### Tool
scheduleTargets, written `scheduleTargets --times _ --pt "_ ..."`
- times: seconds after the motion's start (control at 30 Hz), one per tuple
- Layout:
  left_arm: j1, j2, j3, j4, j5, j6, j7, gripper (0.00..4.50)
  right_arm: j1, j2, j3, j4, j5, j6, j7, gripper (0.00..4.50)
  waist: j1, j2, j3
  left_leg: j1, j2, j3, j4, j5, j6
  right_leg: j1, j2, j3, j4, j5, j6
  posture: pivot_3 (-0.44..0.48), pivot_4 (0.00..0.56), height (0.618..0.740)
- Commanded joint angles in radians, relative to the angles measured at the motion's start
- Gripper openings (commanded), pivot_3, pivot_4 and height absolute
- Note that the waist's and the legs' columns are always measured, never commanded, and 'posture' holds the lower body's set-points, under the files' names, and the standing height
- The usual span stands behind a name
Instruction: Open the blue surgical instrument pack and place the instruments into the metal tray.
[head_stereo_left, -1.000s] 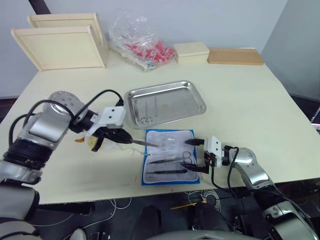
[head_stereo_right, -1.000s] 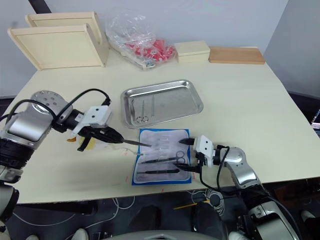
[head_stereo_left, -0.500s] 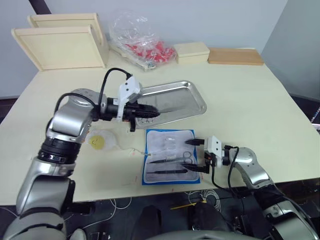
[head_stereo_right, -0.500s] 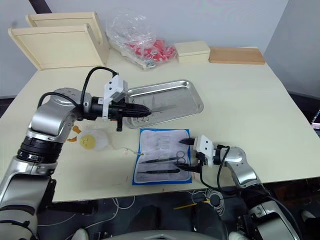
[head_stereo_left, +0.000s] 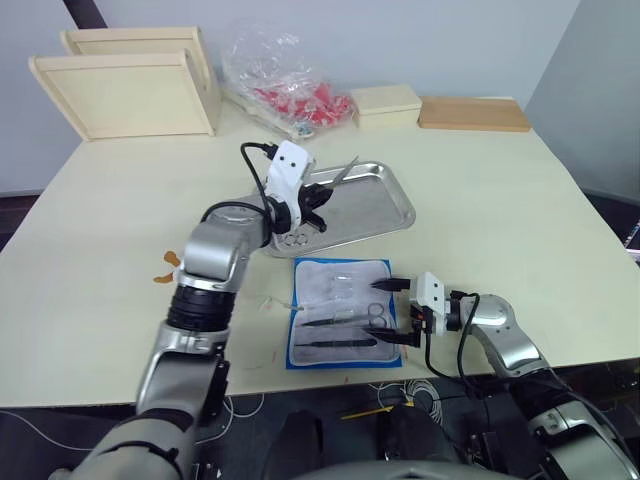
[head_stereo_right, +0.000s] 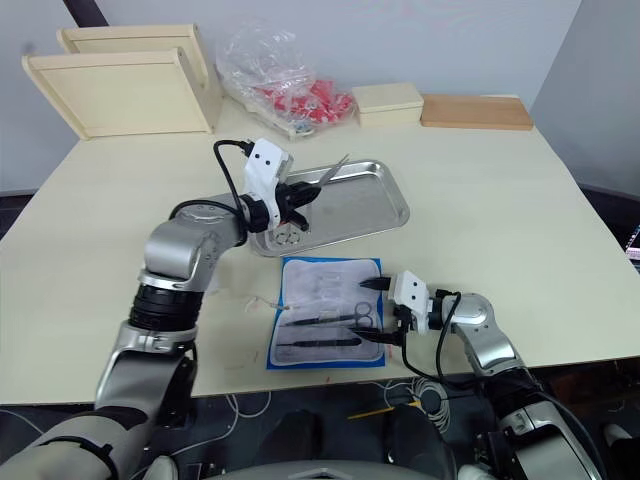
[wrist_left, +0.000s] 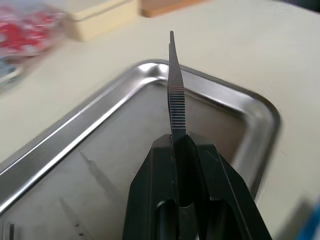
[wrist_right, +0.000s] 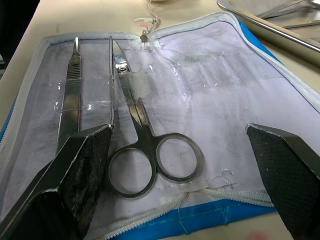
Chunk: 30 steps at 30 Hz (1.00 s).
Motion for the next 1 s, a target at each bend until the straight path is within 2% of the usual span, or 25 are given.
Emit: scheduleTargets --times 0.03,0.47,1.0 --pt "-0.044 -0.049 0.029 0.019 0.033 -0.014 0.105 0.05 0.073 -0.017 0.065 0.121 -0.080 0.066 -0.003 4.50 0.001 -0.002 -0.002 0.000 0.000 0.000 0.000 0.000 0.000 0.000 0.000 0.000 0.000 0.000 0.000 0.000 0.150 0.740" --pt "-0.022 -0.276 0.059 0.104 0.115 0.029 0.406 0.05 0.076 -0.008 0.071 0.117 -0.079 0.067 -0.007 4.50 0.002 -0.003 -0.004 0.001 0.000 -0.001 0.000 0.000 0.000 0.002 0.000 -0.001 0.000 0.000 0.000 0.000 0.150 0.740" --pt "-0.021 -0.339 0.104 0.213 0.124 0.029 0.493 0.05 0.064 -0.011 0.069 0.125 -0.083 0.063 -0.005 4.50 0.002 -0.003 -0.004 0.001 -0.001 0.000 0.000 0.000 -0.001 0.002 0.000 -0.002 0.000 0.000 0.000 0.000 0.150 0.740"
